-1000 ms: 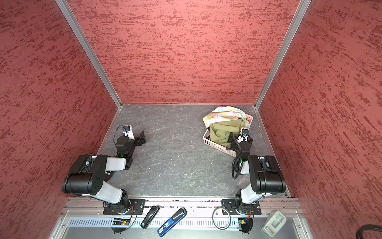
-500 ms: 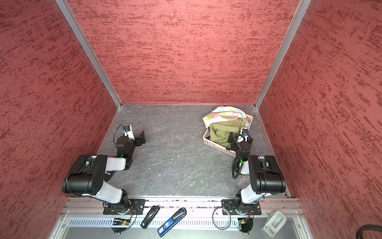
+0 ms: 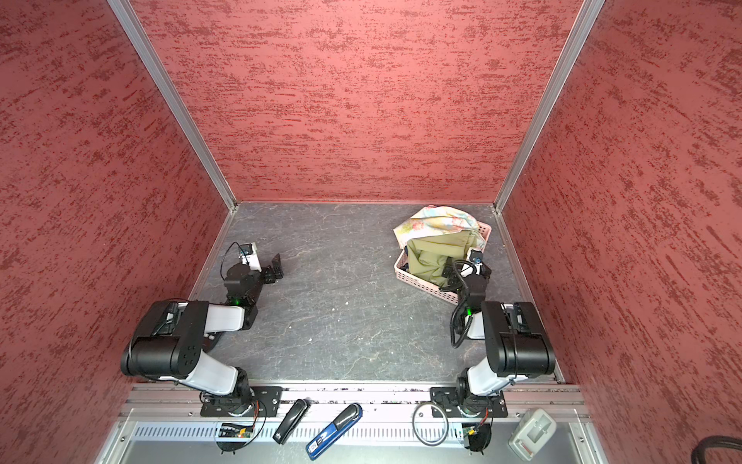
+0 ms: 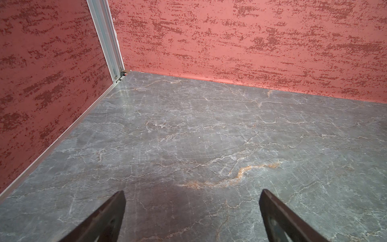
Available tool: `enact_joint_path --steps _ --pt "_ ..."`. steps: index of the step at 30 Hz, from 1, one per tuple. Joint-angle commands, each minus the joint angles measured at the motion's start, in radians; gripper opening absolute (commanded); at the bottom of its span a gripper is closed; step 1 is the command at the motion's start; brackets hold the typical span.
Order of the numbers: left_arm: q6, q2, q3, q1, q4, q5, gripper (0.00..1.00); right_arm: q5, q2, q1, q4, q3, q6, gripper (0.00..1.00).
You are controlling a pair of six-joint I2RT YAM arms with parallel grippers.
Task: Fold and stack skirts
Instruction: Move the basket to the top-right of the table.
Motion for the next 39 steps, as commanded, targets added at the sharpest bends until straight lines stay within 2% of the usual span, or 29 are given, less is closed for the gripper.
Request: enact_joint_path --steps 1,9,14,18,20,22,24,27,32,34,39 --pt "0.008 -0.001 0.002 0.004 0.01 0.011 1.0 -0.004 -0.006 0.0 0.015 -0.005 -0.001 0.99" --pt "0.009 -0.004 -0.001 0.005 0.012 0.012 1.0 -0.021 -0.016 0.0 0.098 -0.053 -0.005 0.99" --pt "0.01 -0.007 -0.009 0.004 0.027 0.019 1.0 0.011 -0.022 0.001 0.291 -0.157 0.003 0.99" --pt "0.011 -0.03 -0.036 0.002 0.059 0.021 1.0 0.053 -0.111 0.001 0.31 -0.211 0.016 0.99" --pt "0.009 -0.082 -0.024 -0.012 -0.001 -0.031 1.0 0.083 -0.252 0.002 0.14 -0.203 0.048 0.99" --pt "-0.01 -0.159 0.032 -0.023 -0.177 -0.09 1.0 0.093 -0.406 0.001 -0.158 -0.147 0.103 0.99" --pt "-0.058 -0.203 0.117 -0.037 -0.396 -0.144 1.0 0.116 -0.478 0.002 -0.19 -0.166 0.131 0.99" --pt "-0.073 -0.239 0.212 -0.098 -0.607 -0.238 1.0 0.195 -0.598 0.002 -0.406 -0.113 0.169 0.99" --pt "-0.164 -0.285 0.365 -0.159 -0.863 -0.178 0.99 0.298 -0.693 0.002 -0.777 0.069 0.27 0.98" --pt "-0.203 -0.291 0.429 -0.183 -0.937 -0.096 0.99 0.294 -0.708 0.002 -0.881 0.139 0.32 0.97" --pt "-0.2 -0.278 0.538 -0.288 -1.044 0.001 0.99 0.258 -0.702 0.041 -1.037 0.295 0.418 0.98"
